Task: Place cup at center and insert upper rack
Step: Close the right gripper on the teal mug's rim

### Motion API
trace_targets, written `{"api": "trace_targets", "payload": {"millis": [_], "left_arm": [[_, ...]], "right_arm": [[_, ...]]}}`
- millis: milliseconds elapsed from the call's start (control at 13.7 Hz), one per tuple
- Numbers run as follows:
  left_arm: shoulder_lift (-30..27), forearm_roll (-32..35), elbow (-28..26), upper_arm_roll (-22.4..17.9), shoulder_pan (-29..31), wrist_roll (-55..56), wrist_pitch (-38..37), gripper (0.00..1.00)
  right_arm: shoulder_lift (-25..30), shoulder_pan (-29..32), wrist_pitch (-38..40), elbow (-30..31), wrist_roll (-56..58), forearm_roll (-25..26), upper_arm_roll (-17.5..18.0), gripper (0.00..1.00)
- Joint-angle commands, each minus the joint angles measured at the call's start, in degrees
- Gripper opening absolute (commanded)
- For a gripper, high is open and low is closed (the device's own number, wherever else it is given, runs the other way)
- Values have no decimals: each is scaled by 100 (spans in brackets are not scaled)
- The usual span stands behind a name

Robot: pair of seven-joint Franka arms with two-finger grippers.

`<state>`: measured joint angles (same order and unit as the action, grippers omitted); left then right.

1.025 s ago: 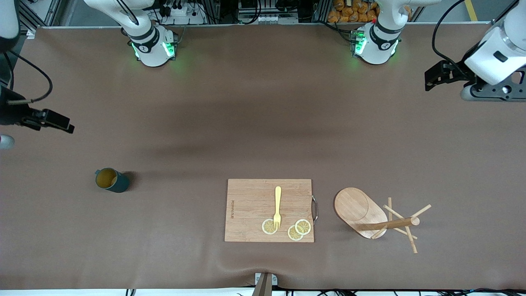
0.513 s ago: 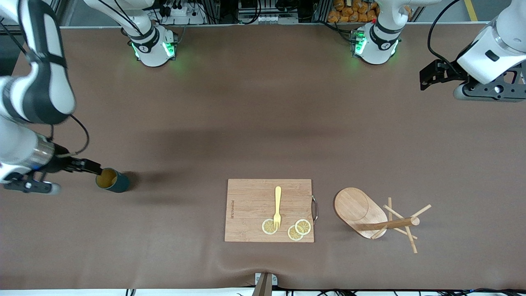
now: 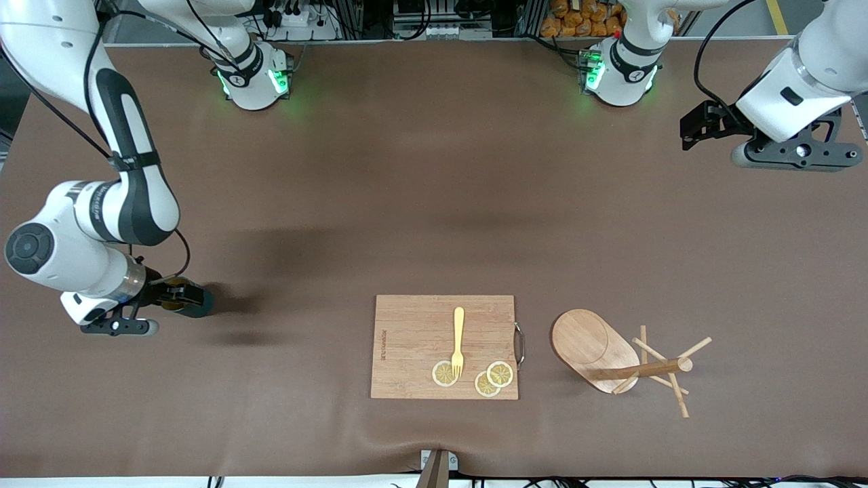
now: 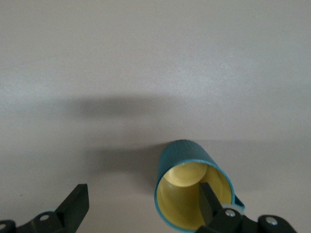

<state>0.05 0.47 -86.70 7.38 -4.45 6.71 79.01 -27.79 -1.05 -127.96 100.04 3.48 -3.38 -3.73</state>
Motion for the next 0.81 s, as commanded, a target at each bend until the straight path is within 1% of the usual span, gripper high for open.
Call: {"api": "trace_targets", "payload": {"millis": [0, 659, 732], "left_arm": [[-14, -30, 4, 35, 23, 128, 44, 100], [3, -47, 13, 35, 23, 339, 53, 100], [12, -47, 13, 35, 23, 348, 88, 100]], "right_arm": [[-164, 61, -71, -29, 188, -58, 3, 100], [-437, 158, -1, 121, 188, -58, 3, 100], [-437, 158, 60, 112, 266, -58, 3, 86]]}}
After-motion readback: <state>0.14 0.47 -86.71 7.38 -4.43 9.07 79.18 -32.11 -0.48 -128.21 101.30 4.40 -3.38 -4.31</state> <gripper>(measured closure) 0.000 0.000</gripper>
